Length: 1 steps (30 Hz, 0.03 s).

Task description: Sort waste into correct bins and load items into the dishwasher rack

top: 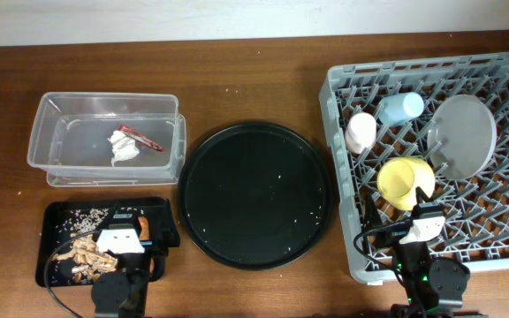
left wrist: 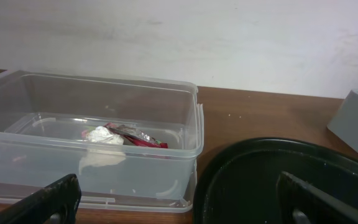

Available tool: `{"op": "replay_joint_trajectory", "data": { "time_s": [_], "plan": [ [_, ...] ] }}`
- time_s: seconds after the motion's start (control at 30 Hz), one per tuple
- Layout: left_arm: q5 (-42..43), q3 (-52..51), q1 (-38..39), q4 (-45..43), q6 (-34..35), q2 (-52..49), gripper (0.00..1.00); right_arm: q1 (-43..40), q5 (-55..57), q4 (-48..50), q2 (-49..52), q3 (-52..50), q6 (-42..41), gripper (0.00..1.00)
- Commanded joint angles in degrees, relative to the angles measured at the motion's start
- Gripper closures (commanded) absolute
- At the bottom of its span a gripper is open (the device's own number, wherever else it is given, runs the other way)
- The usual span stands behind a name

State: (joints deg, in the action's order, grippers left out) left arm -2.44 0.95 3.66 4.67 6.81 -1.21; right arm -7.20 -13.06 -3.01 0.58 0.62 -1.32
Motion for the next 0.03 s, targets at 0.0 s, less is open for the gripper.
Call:
{"op": "replay_joint_trajectory", "data": {
  "time_s": [0.0],
  "plan": [
    [-0.3,-0.4,-0.5,-0.1,-1.1,0.6,0.01,-0.3,0.2,-0.2,-0.4,-0.3,-0.5,0.02]
  ]
}}
